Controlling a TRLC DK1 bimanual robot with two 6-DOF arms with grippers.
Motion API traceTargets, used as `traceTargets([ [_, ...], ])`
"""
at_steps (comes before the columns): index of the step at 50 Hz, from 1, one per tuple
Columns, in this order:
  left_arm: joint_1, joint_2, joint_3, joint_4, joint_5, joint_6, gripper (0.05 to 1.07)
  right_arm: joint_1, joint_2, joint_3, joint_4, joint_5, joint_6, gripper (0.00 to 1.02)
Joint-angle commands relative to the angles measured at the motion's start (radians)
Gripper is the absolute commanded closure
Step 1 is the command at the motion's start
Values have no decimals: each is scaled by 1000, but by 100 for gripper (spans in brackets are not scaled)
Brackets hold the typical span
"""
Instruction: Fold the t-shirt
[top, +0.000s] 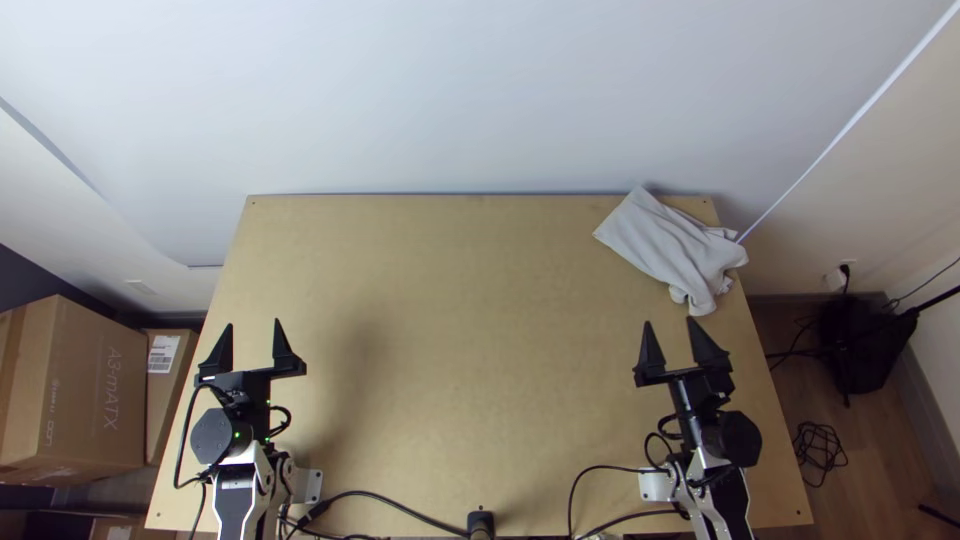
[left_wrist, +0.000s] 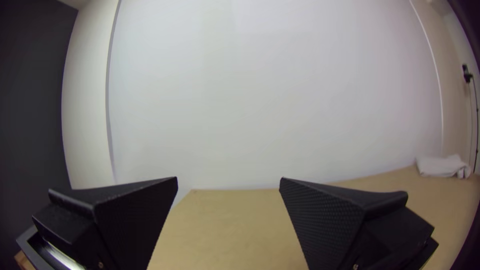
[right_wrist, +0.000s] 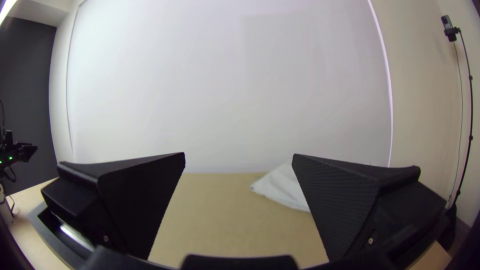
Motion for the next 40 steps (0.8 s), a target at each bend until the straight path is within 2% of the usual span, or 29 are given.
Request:
traceTargets([
  [1,14,-9,-43,-45,-6,74,10,10,-3,-6,-136,12,14,4],
  [4,19,4,-38,-133,11,76,10,0,4,1,-177,20,-1,4],
  [8,22,3,-38,-129,42,70,10,-15,0,1,-174,20,-1,4],
  [40,19,-6,-38,-129,43,68,10,-13,1,1,-174,20,0,4],
])
